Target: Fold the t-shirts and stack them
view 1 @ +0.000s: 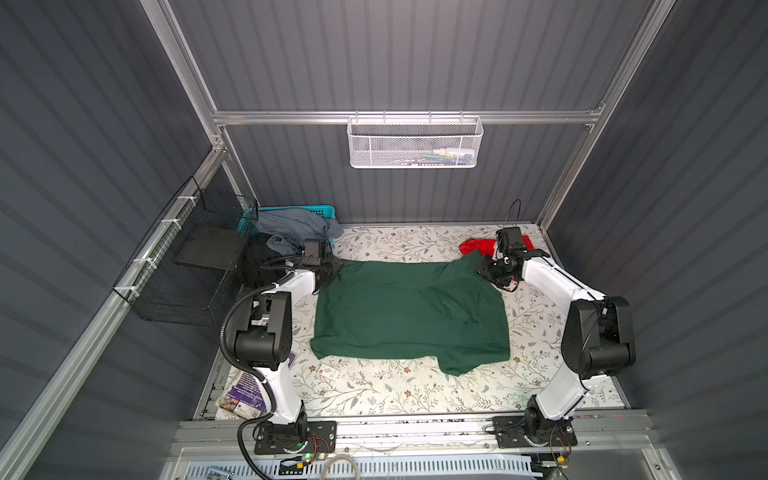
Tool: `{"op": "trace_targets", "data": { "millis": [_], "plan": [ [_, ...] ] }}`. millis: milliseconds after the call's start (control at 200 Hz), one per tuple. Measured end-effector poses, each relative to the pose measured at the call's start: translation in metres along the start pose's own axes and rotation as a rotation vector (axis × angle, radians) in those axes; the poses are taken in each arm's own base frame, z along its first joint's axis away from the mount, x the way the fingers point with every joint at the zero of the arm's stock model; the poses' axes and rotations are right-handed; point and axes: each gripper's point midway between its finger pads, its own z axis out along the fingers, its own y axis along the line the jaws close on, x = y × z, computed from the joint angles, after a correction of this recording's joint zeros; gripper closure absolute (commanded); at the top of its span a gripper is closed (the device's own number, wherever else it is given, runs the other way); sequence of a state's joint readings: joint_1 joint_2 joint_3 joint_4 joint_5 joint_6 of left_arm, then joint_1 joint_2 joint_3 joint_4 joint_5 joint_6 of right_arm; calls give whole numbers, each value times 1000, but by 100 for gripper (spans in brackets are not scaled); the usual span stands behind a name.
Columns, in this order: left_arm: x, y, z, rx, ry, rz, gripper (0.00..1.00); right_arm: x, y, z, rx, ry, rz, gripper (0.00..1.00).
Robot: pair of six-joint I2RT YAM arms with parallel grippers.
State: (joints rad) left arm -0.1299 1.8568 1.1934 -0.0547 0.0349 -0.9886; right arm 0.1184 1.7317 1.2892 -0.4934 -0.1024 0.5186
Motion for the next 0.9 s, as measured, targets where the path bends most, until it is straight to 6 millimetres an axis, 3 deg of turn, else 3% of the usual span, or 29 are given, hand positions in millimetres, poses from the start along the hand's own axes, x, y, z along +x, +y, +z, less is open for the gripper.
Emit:
{"op": "trace_targets", "data": {
  "millis": [180, 330, 550, 690, 895],
  "plan": [
    [12, 16, -15, -54, 32, -28, 31, 1, 0, 0, 1, 1, 0, 49],
    [16, 17, -40, -33, 26, -24, 42, 2, -1, 1, 3, 5, 0, 50],
    [9, 15, -51, -114, 65, 250, 48, 5, -5, 3, 9, 12, 2, 49],
    [19, 24, -41, -177, 146, 422, 48, 5, -8, 3, 13, 12, 7, 49],
    [57, 62, -14, -317, 300, 619, 51, 3, -9, 3, 14, 9, 11, 49]
  ]
}}
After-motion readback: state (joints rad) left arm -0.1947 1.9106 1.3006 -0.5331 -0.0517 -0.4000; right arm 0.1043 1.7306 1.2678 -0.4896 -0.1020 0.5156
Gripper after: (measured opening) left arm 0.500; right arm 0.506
